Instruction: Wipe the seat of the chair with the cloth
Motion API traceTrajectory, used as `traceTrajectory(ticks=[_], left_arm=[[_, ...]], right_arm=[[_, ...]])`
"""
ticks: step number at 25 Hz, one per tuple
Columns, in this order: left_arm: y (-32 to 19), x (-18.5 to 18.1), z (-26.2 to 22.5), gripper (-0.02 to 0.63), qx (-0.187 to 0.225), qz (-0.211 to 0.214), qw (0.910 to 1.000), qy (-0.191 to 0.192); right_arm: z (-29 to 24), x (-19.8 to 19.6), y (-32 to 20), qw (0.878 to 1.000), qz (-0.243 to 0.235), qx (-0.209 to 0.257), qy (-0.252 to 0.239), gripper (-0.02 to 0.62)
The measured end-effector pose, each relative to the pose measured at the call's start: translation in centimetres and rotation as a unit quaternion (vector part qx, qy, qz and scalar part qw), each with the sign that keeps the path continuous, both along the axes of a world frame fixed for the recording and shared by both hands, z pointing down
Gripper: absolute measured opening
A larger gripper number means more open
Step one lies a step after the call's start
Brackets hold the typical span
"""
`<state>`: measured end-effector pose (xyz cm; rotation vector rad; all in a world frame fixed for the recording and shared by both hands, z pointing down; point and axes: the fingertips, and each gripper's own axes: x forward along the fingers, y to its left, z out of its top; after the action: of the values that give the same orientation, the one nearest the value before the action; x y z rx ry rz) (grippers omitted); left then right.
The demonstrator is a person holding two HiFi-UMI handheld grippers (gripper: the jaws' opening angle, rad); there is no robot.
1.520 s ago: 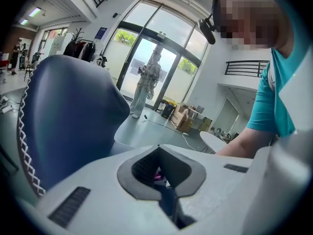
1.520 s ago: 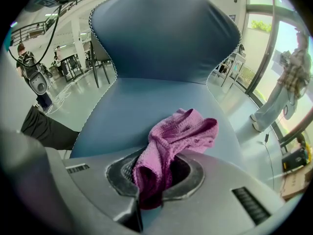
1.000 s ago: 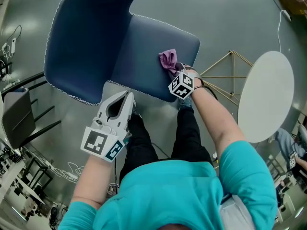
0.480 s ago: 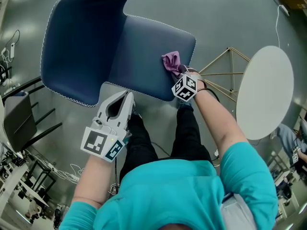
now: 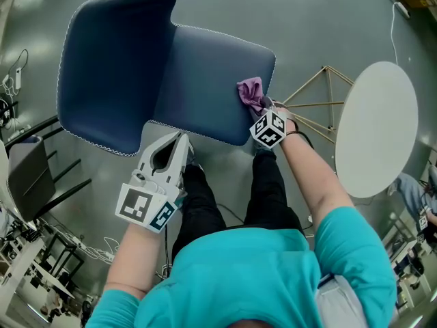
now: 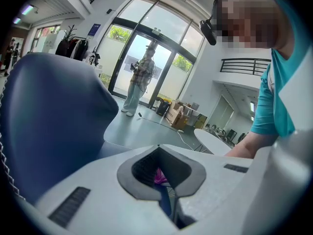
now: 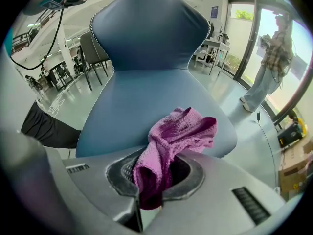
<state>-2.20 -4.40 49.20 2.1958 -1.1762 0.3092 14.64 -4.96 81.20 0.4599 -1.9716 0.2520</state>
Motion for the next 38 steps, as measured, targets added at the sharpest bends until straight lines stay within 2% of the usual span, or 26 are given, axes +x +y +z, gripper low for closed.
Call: traceTrajectory(ticks=[11,17,20,24,26,28,33,38], left_arm=[[0.0,0.3,-0.3,0.003,0.002,-0.001,1.0000,0.002],[0.5,-0.3,-0.5,0.003,-0.002,-0.005,1.0000,0.007],[0.9,-0.9,-0.6,0.003,-0.001,-0.012,0.9999,0.006],[1.5,-1.7,-0.8,0.003,0.000,-0.021,0.9997,0.008],[1.7,-2.8,-0.8,0.003,0.000,-0.027,0.9996,0.009],[1.8,-4.2,-1.0,0.003,0.001,-0.036,0.9993,0.011],[2.6,-6.8,-1.7,0.003,0.004,-0.056,0.9982,0.021],[4.3,-10.0,-2.5,0.003,0.008,-0.082,0.9961,0.033]], right_arm=[[0.4,3.7,0.8,0.999,0.046,-0.013,0.014,0.051],[1.8,7.8,2.3,0.995,0.061,-0.049,0.067,0.051],[1.4,10.1,2.9,0.989,0.111,-0.069,0.070,0.051],[-1.9,10.8,2.8,0.977,0.201,-0.071,0.018,0.051],[-4.2,9.1,2.2,0.971,0.228,-0.064,-0.016,0.051],[-6.4,6.5,1.4,0.971,0.228,-0.056,-0.046,0.051],[-10.7,-1.9,-0.4,0.978,0.172,-0.034,-0.110,0.051],[-11.7,-12.7,-0.5,0.982,0.103,-0.039,-0.151,0.051]])
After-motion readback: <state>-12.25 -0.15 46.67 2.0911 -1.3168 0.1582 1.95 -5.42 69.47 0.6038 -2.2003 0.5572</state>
